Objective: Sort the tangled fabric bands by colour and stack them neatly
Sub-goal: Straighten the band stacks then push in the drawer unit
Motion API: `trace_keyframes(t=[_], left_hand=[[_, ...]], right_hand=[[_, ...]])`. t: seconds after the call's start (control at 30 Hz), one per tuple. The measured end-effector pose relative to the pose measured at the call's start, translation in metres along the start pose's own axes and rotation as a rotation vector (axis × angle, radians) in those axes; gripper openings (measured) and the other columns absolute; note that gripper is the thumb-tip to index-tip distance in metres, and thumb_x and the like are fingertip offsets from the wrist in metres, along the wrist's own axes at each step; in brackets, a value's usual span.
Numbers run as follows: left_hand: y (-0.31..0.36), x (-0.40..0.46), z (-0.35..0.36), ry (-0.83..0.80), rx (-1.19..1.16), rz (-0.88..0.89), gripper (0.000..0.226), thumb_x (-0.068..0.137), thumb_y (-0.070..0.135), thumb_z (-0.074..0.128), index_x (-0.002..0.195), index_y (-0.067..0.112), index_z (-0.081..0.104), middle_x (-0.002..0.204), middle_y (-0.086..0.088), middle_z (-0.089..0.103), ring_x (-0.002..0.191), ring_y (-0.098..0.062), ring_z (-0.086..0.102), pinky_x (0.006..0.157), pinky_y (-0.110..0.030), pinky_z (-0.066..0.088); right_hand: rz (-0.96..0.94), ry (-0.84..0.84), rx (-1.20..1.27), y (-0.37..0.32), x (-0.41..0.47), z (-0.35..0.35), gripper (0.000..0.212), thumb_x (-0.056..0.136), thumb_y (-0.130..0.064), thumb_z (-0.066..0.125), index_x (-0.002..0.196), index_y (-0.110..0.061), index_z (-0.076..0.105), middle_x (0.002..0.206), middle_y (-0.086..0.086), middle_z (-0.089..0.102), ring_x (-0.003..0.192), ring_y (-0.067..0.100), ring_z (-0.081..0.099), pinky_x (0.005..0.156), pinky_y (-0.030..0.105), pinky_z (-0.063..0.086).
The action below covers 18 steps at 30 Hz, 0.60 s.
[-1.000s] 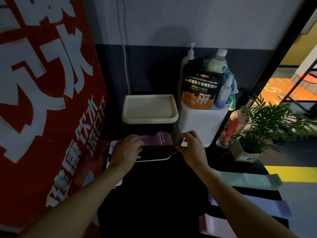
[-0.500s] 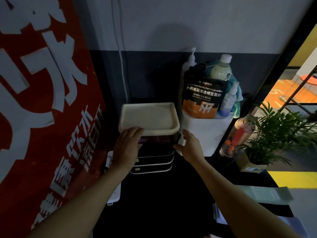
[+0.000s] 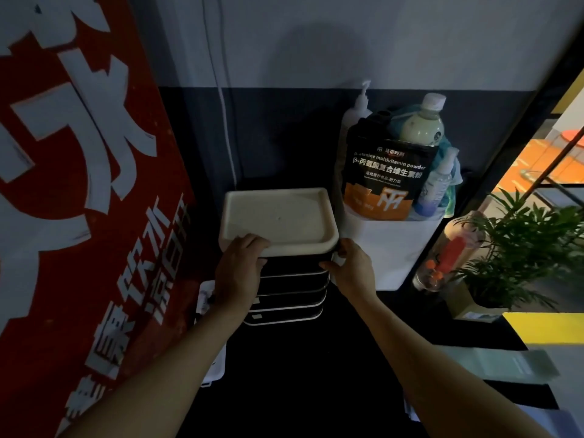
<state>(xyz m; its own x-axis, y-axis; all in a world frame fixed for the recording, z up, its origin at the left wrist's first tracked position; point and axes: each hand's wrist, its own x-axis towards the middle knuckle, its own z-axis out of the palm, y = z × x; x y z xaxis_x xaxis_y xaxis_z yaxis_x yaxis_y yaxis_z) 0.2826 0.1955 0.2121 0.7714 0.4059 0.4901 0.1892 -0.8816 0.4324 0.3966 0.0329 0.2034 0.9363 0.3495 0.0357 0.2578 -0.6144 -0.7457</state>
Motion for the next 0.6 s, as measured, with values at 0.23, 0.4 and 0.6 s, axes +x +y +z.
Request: trace_keyframes(t=[0.23,0.4,0.6], left_hand=[[-0.009,-0.002,0.003,-0.037,-0.019,0.018,0.040,0.064,-0.012,0.072,0.101,0.004,0.068,0.106,-0.011,0.065,0.101,-0.028,0.057,0.087,-0.024,0.040],[-0.016,-0.030,-0.003,0.049,-0.056,-0.026,0.041,0.076,-0.003,0.070,0.116,0.005,0.062,0.123,-0.009,0.057,0.116,-0.019,0.046,0.103,-0.022,0.033],[-0.024,-0.067,-0.004,0.035,-0.126,-0.177,0.040,0.080,-0.002,0.066,0.117,0.009,0.057,0.123,-0.005,0.050,0.107,-0.025,0.054,0.091,-0.040,0.049]], right_hand=[[0.021,-0.007,-0.046,-0.003,-0.003,0.000,0.037,0.079,-0.022,0.072,0.110,-0.009,0.056,0.110,0.009,0.062,0.104,0.028,0.057,0.076,0.032,0.043],[0.027,-0.019,-0.059,0.003,-0.017,0.000,0.042,0.083,-0.022,0.069,0.119,-0.008,0.055,0.113,0.011,0.062,0.106,0.030,0.057,0.084,0.037,0.047],[0.059,-0.082,-0.051,0.013,-0.033,0.009,0.042,0.083,-0.020,0.068,0.122,-0.009,0.055,0.119,0.012,0.059,0.110,0.030,0.055,0.087,0.039,0.047]])
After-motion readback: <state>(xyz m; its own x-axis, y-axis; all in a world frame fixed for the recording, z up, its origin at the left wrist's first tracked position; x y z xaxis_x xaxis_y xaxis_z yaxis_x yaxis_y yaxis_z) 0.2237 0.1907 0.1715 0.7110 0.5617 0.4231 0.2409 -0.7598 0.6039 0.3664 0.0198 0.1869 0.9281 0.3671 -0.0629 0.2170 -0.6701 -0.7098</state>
